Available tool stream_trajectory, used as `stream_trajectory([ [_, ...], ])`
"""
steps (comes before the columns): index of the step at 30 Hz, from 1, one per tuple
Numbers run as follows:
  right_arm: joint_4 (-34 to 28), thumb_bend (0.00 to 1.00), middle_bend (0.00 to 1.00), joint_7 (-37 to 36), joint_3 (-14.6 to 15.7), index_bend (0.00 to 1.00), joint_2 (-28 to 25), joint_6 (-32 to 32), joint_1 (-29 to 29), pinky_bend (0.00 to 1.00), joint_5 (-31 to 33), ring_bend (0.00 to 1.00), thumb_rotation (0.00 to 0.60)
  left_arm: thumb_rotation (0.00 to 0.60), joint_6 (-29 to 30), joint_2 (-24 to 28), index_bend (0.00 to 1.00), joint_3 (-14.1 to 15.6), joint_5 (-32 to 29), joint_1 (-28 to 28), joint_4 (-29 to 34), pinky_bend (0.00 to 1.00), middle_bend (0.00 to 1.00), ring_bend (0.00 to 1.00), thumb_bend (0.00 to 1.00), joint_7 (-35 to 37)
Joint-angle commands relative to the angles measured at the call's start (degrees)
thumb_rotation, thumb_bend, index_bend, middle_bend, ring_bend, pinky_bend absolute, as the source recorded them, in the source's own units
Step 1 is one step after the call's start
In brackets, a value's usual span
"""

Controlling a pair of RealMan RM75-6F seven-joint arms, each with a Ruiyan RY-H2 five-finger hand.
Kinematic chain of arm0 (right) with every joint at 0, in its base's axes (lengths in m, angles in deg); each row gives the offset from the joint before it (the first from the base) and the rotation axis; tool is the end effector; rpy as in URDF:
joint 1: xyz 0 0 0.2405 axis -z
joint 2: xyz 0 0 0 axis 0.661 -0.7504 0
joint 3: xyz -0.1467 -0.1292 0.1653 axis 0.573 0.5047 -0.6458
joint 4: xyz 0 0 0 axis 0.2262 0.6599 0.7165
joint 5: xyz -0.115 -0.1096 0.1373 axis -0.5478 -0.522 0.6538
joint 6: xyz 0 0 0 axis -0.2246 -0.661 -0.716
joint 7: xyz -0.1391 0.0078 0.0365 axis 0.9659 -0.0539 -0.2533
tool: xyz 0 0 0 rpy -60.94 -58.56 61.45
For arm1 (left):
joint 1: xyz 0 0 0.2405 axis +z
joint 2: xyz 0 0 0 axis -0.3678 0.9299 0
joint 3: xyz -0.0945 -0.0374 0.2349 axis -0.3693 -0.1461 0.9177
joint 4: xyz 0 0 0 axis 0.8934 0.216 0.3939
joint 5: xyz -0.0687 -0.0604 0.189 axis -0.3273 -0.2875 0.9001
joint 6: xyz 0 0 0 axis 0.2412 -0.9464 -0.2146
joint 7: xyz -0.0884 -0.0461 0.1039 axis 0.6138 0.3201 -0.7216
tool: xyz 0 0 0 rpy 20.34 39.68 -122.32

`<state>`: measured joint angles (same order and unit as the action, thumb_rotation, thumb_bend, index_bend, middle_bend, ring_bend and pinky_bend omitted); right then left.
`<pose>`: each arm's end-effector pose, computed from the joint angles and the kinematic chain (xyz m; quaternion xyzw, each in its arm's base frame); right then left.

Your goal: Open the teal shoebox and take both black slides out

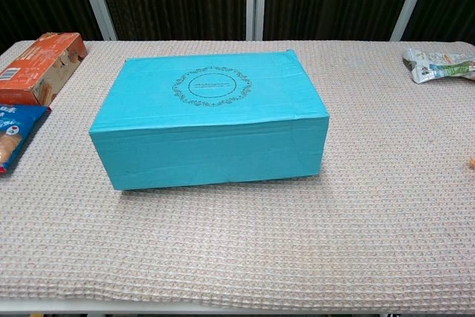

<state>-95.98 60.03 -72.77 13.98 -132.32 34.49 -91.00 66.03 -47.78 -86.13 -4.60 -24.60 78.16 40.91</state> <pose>-0.2879 -0.1906 0.1516 0.5687 -0.4512 0.4884 0.4842 -0.3344 0.1727 0.1350 -0.5509 -0.4188 -0.3776 0.6153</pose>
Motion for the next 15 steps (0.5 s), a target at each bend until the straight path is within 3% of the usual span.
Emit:
stream_trajectory([
  [1,0.05,0.16,0.07,0.15,-0.06,0.05,0.04,0.30,-0.29,0.00,-0.01,0.00,0.600,0.600,-0.17,-0.03,0.23,0.05,-0.04,-0.02,0.03,0.14,0.13,0.04,0.00,-0.10],
  [10,0.60,0.16,0.07,0.97,-0.60,0.05,-0.02,3.60,-3.27,0.00,-0.84,0.00,0.600,0.600,-1.13,0.22,0.23,-0.12,-0.13,-0.51,0.54,0.14,0.13,0.04,0.00,-0.23],
  [15,1.64,0.10,0.07,1.60,-2.68,0.05,0.40,10.82,-9.64,0.00,-1.08,0.00,0.600,0.600,-0.91,0.26,0.23,-0.30,0.16,-0.68,1.23,0.14,0.13,0.04,0.00,-0.61],
])
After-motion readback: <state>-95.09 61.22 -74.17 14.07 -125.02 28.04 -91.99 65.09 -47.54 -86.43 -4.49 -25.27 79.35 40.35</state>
